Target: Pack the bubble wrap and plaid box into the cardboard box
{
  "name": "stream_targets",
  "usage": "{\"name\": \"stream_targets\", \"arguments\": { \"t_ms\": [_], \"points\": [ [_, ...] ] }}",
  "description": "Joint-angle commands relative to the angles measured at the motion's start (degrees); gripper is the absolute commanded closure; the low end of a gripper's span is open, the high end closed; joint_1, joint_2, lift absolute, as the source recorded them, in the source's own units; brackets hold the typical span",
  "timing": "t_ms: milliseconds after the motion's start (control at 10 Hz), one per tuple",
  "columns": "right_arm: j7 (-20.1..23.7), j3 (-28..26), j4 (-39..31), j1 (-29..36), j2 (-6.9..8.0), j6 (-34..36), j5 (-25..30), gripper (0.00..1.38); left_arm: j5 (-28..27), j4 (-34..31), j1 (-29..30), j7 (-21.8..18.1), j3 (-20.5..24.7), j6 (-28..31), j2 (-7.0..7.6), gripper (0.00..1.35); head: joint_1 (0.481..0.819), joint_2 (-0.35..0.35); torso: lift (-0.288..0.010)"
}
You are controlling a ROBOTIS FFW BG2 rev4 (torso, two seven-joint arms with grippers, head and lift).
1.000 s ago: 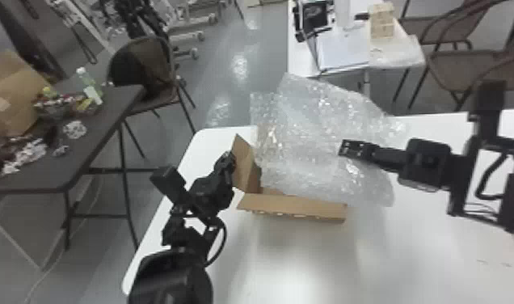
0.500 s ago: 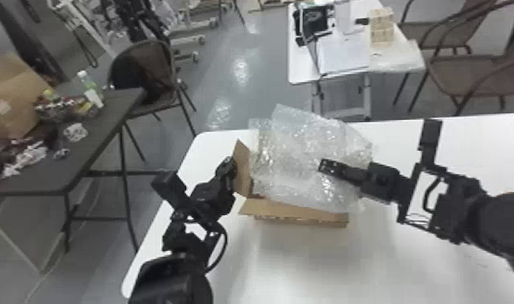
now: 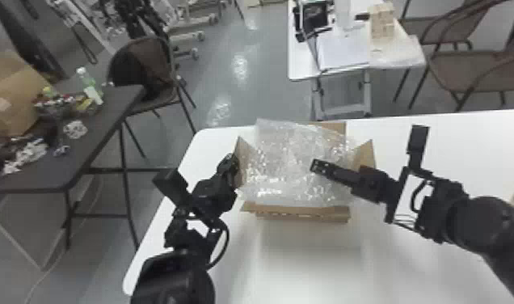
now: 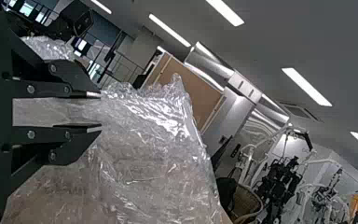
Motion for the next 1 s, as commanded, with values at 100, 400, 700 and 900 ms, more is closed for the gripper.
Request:
{"name": "stream_targets", "arguments": {
  "t_ms": [100, 400, 700, 900],
  "points": [
    [-2.1, -1.4, -4.1, 1.4, 0.23, 1.8, 4.6, 0.08, 0.3, 0.0, 0.2, 0.0, 0.3, -0.3, 0.02, 1.21, 0.695, 0.350, -0.089],
    [-7.1, -5.6, -13.0, 5.6, 0.23, 3.1, 10.8, 0.12, 0.7, -0.1, 0.6, 0.0, 0.4, -0.4, 0.02, 1.21, 0.695, 0.350, -0.089],
    [-10.7, -12.3, -32.7, 12.7, 0.23, -1.0, 28.7, 0.13, 0.9, -0.2, 0.9, 0.0, 0.6, -0.6, 0.02, 1.21, 0.693, 0.350, -0.089],
    [-11.3, -16.2, -37.8, 20.1, 0.23, -8.0, 31.2, 0.15, 1.4, -0.3, 1.6, 0.0, 1.0, -0.9, 0.02, 1.21, 0.675, 0.317, -0.089]
  ]
}}
